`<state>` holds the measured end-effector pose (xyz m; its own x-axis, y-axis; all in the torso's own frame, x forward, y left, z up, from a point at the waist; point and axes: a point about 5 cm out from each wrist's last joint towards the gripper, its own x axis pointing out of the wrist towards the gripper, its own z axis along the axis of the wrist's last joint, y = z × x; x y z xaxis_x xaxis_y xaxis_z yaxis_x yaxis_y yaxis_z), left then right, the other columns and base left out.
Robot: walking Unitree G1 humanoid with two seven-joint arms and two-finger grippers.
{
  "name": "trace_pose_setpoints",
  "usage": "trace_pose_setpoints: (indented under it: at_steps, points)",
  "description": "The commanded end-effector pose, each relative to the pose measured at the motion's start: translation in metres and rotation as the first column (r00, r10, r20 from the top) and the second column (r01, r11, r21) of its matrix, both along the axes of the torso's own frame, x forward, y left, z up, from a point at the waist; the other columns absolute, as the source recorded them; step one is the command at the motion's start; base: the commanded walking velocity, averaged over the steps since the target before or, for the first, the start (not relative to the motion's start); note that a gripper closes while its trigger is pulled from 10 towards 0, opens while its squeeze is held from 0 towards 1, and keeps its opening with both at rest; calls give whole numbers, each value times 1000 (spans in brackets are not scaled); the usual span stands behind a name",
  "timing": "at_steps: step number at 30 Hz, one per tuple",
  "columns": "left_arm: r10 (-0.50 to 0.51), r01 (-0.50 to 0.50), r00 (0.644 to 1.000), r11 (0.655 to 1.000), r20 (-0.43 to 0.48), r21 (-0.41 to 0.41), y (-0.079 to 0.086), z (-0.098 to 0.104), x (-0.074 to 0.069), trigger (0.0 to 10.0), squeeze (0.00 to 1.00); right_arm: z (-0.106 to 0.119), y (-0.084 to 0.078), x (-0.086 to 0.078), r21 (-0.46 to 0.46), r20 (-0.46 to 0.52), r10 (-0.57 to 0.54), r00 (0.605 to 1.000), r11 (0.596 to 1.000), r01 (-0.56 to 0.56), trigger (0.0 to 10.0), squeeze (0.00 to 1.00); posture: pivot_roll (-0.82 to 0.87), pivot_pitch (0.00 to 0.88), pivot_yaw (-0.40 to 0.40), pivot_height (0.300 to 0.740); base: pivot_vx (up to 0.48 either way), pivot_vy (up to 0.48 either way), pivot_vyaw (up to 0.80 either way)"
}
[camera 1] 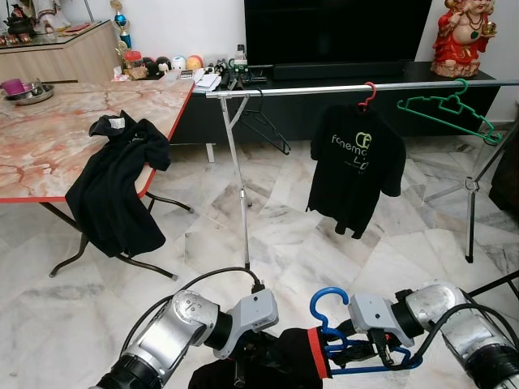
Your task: Hang hanger
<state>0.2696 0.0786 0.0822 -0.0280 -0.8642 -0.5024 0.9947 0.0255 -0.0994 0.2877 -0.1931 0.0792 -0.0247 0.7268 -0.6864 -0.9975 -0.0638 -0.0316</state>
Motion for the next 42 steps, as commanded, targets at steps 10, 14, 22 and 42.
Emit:
trace_pose_setpoints:
  at_steps: [10, 14, 22, 42]
  points:
    - [-2, 3, 997, 1000, 71, -6, 3, 11, 8, 10000, 0, -8, 0, -1, -18, 13, -23, 1000, 1000, 23, 0, 0, 2, 42, 9, 740, 0, 0, 0]
    - [-4, 5, 997, 1000, 77, -7, 2, 11, 8, 10000, 0, -9, 0, -1, -15, 17, -29, 999, 999, 30, 0, 0, 3, 40, 11, 740, 0, 0, 0]
    - [16, -15, 994, 1000, 109, -7, 2, 13, 12, 10000, 0, -11, -1, 0, -20, 28, -47, 999, 999, 47, 0, 0, 2, 32, 14, 740, 0, 0, 0]
    - [36, -34, 996, 999, 83, -34, 5, 15, 13, 10000, 1000, -18, 0, 1, 50, 51, -171, 984, 985, 168, 0, 0, 8, 64, 16, 740, 0, 0, 0]
